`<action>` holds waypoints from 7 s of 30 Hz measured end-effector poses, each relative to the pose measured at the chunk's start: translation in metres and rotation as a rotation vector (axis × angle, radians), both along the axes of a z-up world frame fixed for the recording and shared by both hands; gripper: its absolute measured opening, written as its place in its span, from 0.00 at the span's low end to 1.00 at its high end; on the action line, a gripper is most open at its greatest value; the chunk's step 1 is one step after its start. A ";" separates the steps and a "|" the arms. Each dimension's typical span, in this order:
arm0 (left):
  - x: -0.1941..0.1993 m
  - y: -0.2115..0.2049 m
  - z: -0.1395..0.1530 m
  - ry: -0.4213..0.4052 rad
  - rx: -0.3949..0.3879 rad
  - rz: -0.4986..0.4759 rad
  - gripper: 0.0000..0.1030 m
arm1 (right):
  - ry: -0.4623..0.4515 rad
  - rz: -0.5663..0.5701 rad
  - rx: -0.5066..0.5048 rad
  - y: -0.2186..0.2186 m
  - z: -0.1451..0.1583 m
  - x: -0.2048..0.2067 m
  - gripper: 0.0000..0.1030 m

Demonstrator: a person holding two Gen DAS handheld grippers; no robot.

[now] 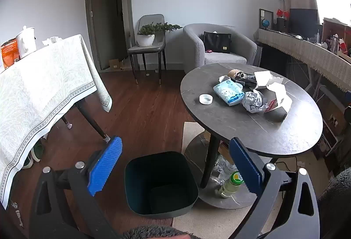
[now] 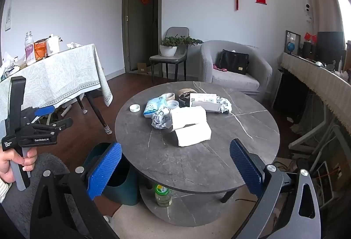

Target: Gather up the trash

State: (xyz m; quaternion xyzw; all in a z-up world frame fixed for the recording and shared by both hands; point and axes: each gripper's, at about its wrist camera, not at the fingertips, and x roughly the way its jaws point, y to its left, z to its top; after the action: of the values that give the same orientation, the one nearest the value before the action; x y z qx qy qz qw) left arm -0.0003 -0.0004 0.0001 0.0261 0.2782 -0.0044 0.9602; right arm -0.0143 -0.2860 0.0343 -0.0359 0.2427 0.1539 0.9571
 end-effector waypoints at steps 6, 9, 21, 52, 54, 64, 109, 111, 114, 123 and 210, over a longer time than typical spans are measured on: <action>0.000 0.000 0.000 0.005 0.000 0.000 0.97 | 0.008 -0.001 -0.009 -0.001 0.000 0.000 0.97; 0.000 0.000 0.000 0.005 0.003 0.000 0.97 | 0.010 -0.002 -0.005 -0.001 0.000 0.001 0.97; 0.000 0.000 0.000 0.006 0.000 -0.001 0.97 | 0.009 -0.002 0.001 0.000 0.000 0.001 0.97; 0.003 0.006 -0.003 0.007 -0.003 0.003 0.97 | 0.011 -0.001 0.000 -0.001 -0.001 0.000 0.97; 0.004 0.007 -0.003 0.007 -0.003 0.002 0.97 | 0.011 -0.001 0.000 -0.001 -0.001 0.000 0.97; 0.002 0.006 -0.003 0.006 -0.002 0.003 0.97 | 0.011 -0.001 0.000 -0.001 -0.001 0.000 0.97; 0.017 -0.010 0.006 0.035 -0.032 -0.074 0.96 | 0.077 0.039 -0.026 0.010 -0.005 0.031 0.97; 0.023 -0.012 0.005 0.041 -0.038 -0.089 0.96 | 0.080 0.050 -0.012 0.008 -0.003 0.041 0.97; 0.032 -0.018 0.004 0.046 -0.035 -0.116 0.95 | 0.095 0.060 -0.007 0.005 -0.003 0.053 0.97; 0.066 -0.031 -0.003 0.073 -0.050 -0.170 0.95 | 0.153 0.093 -0.021 0.003 -0.024 0.098 0.97; 0.154 0.042 -0.047 0.221 -0.168 -0.137 0.52 | 0.211 0.313 0.087 0.109 -0.012 0.180 0.74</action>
State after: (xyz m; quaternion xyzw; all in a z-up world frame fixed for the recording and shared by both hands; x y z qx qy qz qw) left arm 0.1535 0.0413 -0.0465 -0.0359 0.3782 -0.0959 0.9200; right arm 0.1660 -0.1765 0.0227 -0.0156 0.3264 0.3141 0.8914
